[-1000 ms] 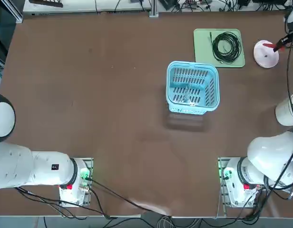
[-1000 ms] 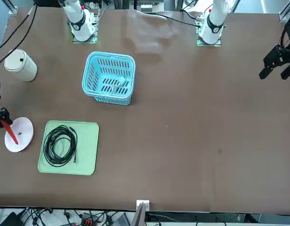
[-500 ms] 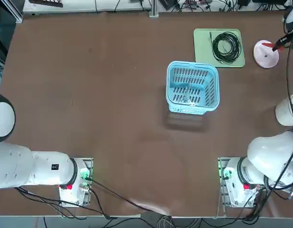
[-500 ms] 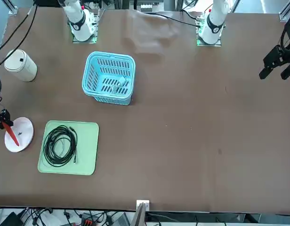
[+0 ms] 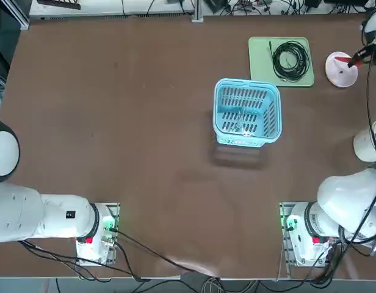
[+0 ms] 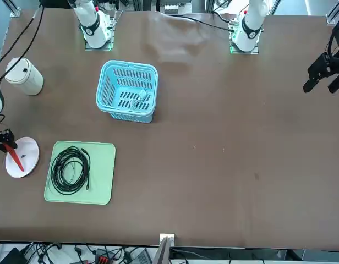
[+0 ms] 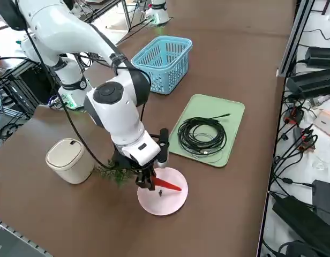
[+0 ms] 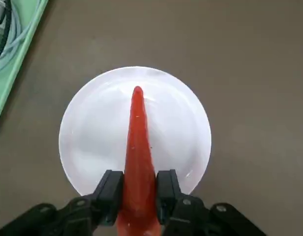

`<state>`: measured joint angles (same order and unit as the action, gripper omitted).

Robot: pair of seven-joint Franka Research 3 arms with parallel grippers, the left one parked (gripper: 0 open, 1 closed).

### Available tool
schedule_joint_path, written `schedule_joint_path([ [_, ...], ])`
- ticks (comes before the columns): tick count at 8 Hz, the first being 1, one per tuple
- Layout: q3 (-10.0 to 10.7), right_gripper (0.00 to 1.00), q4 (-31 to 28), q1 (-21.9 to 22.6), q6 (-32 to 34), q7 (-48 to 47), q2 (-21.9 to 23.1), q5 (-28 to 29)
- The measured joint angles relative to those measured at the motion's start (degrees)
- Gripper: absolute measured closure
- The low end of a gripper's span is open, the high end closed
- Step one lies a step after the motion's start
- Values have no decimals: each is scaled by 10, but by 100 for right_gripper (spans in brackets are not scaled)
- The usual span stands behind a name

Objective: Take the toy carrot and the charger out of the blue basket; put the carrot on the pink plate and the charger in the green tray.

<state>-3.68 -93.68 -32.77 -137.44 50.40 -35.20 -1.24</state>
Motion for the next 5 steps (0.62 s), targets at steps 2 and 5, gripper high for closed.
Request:
schedule_joint_path([
  [2,0,57,0,0,-3,0,-1,3],
  [5,0,19,0,-3,-3,1,-1,8],
])
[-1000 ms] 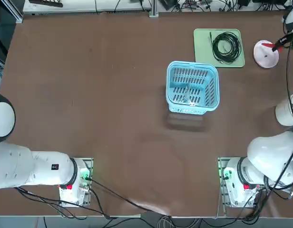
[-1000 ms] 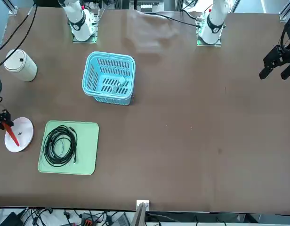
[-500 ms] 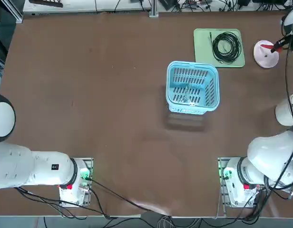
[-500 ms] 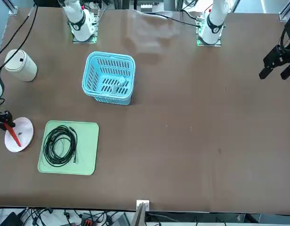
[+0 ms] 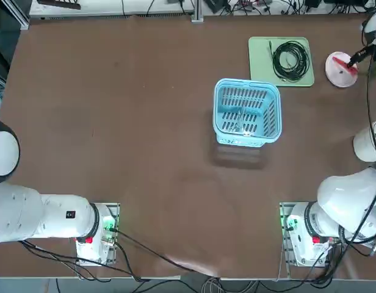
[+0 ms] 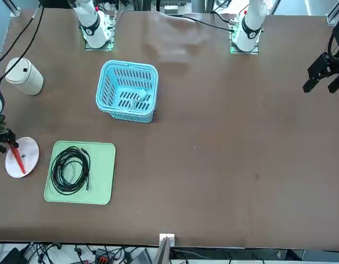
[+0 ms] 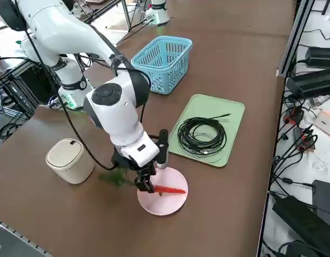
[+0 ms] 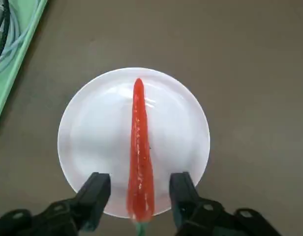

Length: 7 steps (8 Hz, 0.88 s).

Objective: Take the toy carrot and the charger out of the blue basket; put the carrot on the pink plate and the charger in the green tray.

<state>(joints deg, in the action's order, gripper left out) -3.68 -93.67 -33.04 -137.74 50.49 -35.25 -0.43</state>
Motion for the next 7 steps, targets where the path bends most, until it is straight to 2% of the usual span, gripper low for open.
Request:
schedule_joint_path([
  [1,0,18,0,0,0,0,0,0],
  [2,-1,13,1,0,0,1,0,0],
  [3,-3,4,3,0,0,1,1,1],
  [4,-5,1,6,0,3,2,5,6],
  [6,-10,0,14,2,46,2,26,23],
  [7,-14,0,20,8,92,-5,52,27],
])
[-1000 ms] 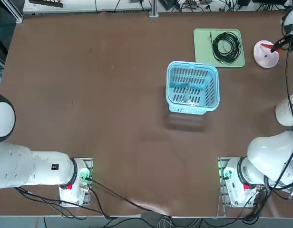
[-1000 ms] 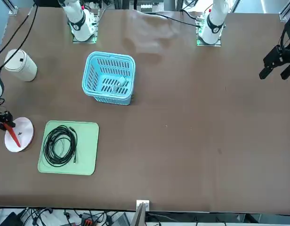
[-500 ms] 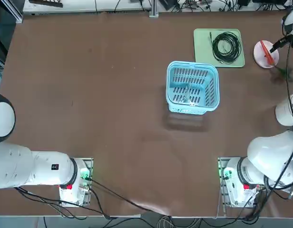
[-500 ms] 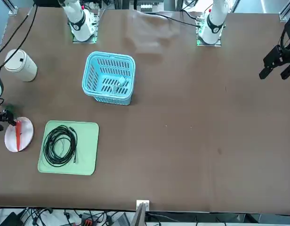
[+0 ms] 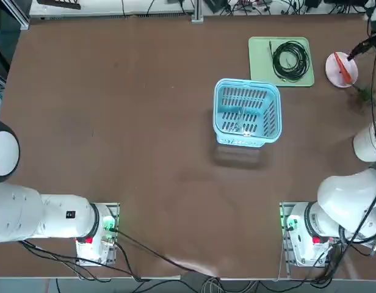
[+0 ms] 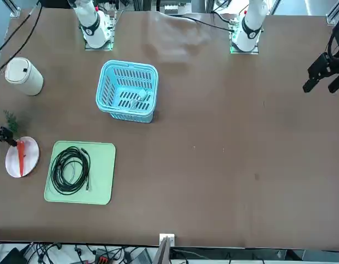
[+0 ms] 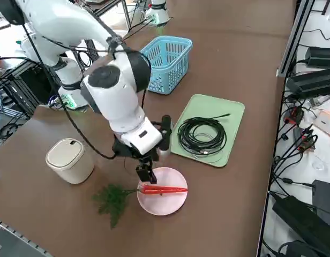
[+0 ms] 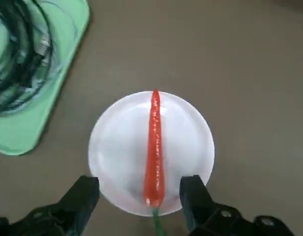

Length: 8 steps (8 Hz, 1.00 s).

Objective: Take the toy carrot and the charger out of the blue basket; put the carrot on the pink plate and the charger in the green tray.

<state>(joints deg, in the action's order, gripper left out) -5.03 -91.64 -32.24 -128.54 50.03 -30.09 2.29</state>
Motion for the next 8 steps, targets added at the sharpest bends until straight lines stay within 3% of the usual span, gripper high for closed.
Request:
schedule_joint_path([
  [2,-3,0,7,33,125,-61,78,1],
  [5,-5,0,5,117,289,-222,187,-5],
  [8,-9,0,-26,239,378,-423,271,-9],
])
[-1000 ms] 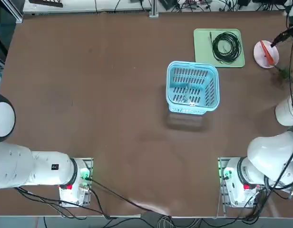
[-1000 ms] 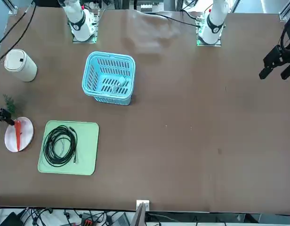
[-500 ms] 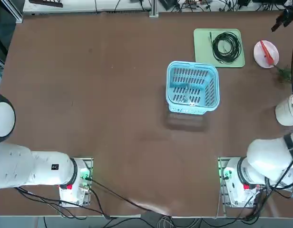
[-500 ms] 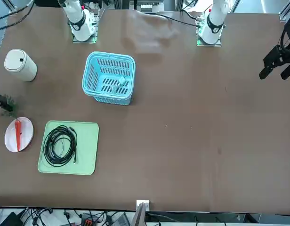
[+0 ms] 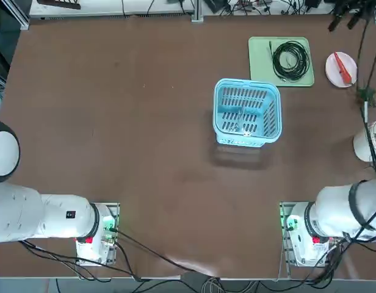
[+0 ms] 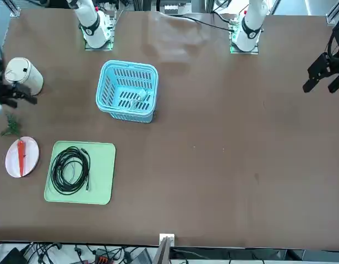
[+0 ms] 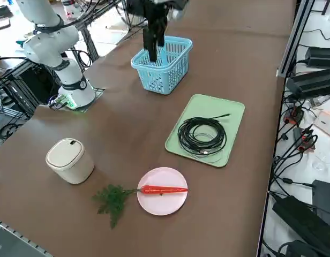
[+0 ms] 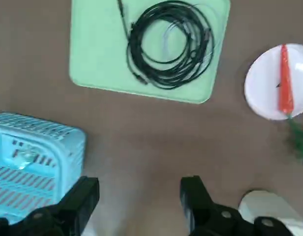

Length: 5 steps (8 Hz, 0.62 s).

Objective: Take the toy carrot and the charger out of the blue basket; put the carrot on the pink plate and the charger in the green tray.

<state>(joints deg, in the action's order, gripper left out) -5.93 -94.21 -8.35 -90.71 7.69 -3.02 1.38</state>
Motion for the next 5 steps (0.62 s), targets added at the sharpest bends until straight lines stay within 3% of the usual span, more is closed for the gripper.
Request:
schedule_joint_path([
  [3,-2,0,-88,137,-21,-189,65,0],
  [5,-5,0,-207,223,-130,-296,111,-1],
])
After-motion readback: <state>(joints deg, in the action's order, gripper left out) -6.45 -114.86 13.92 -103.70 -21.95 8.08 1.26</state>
